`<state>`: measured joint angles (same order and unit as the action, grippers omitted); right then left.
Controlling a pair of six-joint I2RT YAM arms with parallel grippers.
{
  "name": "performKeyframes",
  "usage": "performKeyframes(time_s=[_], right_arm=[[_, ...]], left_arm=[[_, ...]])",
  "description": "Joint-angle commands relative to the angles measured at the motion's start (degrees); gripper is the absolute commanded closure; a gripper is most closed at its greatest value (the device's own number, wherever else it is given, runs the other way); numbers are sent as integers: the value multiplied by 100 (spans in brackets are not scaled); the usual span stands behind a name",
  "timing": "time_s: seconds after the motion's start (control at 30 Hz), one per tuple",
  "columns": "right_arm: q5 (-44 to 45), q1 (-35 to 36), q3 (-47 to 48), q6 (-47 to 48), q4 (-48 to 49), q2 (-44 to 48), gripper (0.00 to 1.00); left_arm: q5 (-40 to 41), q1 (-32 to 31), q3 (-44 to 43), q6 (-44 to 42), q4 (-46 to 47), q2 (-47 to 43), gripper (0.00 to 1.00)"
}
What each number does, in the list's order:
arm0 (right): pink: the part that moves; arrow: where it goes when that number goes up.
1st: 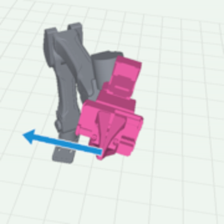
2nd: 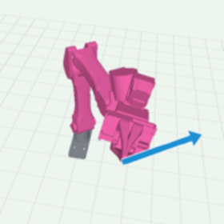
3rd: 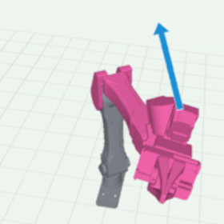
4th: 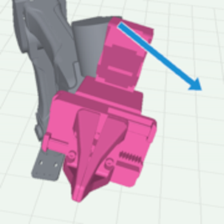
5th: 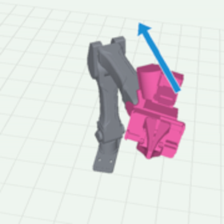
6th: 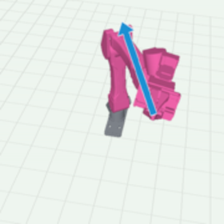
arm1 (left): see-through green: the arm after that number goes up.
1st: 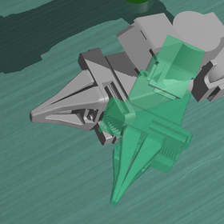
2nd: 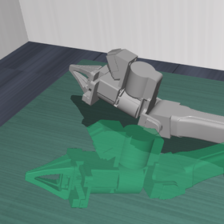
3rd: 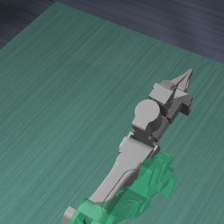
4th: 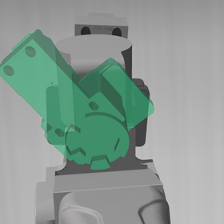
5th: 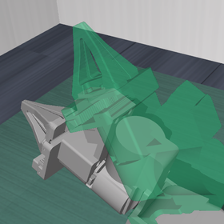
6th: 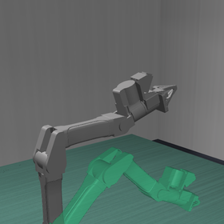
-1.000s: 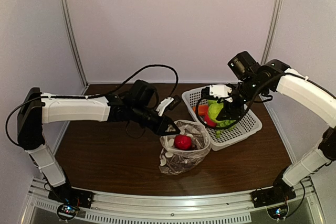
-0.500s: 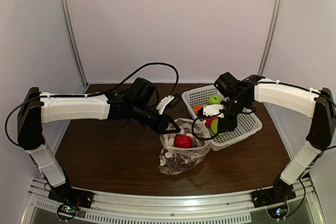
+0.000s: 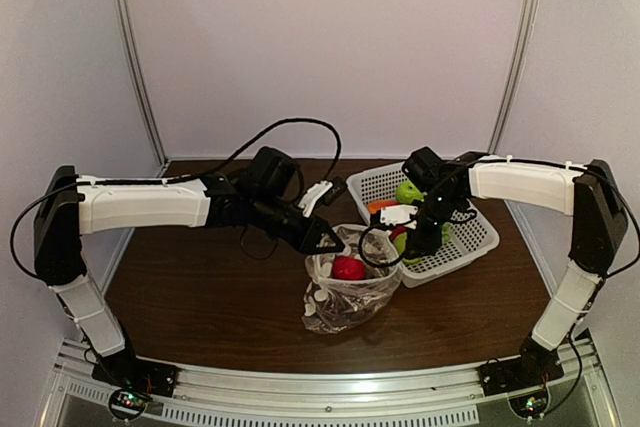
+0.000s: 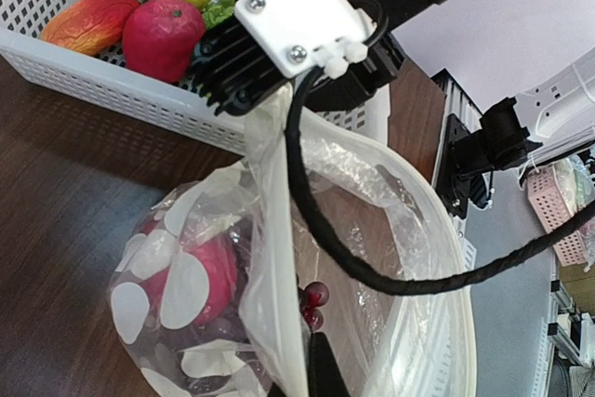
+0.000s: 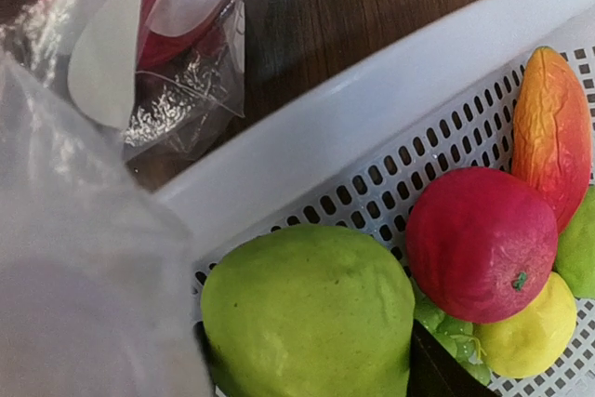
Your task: Open the zip-top bag and remove the fake food
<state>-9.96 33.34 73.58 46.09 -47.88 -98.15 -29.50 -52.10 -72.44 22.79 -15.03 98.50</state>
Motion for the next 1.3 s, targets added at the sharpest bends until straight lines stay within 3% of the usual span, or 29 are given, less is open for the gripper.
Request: performKeyframes(time_s=[0.0,0.23,0.4,0.67,0.73,0.87,1.27], right_arm=[[-110,-47,-81,-54,198,-189,35],[-198,-104,-75,-80,141,-15,24],[-467,-191,12,-111,3,261,4],[-782,-220,833,-162,-656,860,4],[-1130,-203,1104,-225,-780,992,6],[-1581,33,1390,-543,-782,1119,19],[-1436,1405,1057,-277,-442,1109,44]], left_arm=[[-1,34,-190,-111,35,99,100],[-20,33,-190,-131,26,116,100],[-21,34,-204,-159,26,117,100],[-52,33,-233,-213,25,117,100],[-32,35,-235,-220,31,126,100],[-80,34,-242,-213,108,167,100],[-114,33,-301,-160,116,160,100]])
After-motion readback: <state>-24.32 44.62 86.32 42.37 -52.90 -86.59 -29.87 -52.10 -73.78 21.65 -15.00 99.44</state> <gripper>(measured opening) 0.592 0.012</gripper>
